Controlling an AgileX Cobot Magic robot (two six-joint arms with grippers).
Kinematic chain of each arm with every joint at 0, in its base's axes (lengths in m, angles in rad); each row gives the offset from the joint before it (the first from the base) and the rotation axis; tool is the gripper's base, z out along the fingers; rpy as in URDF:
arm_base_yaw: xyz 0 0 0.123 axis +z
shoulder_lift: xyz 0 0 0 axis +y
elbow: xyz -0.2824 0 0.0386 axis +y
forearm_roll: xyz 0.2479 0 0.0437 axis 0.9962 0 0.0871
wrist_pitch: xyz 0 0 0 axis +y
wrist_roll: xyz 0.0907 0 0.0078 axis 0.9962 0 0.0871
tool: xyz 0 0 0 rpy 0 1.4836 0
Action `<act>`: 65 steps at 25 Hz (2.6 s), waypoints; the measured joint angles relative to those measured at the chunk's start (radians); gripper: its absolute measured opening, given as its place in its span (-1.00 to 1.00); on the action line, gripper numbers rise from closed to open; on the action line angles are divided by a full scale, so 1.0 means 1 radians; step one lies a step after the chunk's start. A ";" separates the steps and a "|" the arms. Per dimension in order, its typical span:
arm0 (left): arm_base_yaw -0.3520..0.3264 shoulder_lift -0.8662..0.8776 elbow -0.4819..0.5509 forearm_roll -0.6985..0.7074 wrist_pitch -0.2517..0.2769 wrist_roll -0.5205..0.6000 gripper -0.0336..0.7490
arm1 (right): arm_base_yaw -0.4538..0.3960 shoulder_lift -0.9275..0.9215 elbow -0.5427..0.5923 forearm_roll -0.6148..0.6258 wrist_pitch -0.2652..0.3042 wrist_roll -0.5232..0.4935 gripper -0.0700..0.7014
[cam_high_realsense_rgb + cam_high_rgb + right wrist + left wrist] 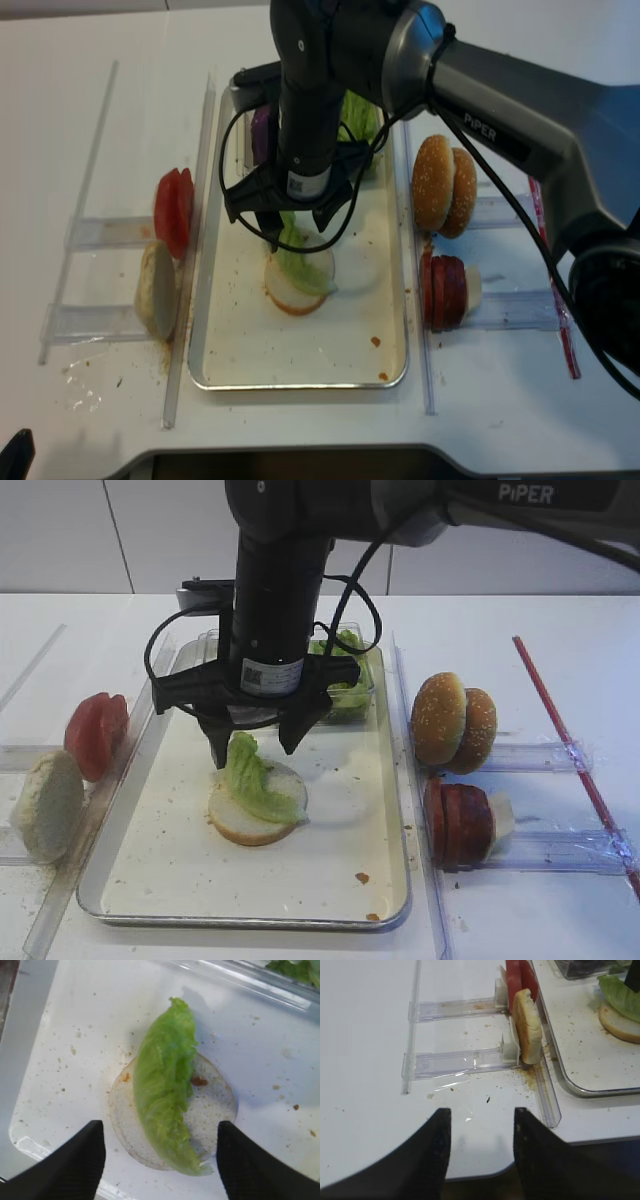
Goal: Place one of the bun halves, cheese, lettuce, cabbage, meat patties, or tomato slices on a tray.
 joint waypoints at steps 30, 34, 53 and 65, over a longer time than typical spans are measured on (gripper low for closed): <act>0.000 0.000 0.000 0.000 -0.001 0.000 -0.18 | -0.342 -0.458 0.324 -0.083 0.007 0.007 0.46; 0.000 0.000 0.000 0.000 -0.001 0.000 -0.18 | -0.443 -0.533 0.404 -0.085 0.008 -0.040 0.46; 0.000 0.000 0.000 0.000 -0.002 0.000 -0.18 | -0.694 -0.828 0.700 -0.134 0.012 -0.188 0.46; 0.000 0.000 0.000 0.000 -0.002 0.000 -0.18 | -0.694 -1.150 0.995 -0.132 0.012 -0.262 0.46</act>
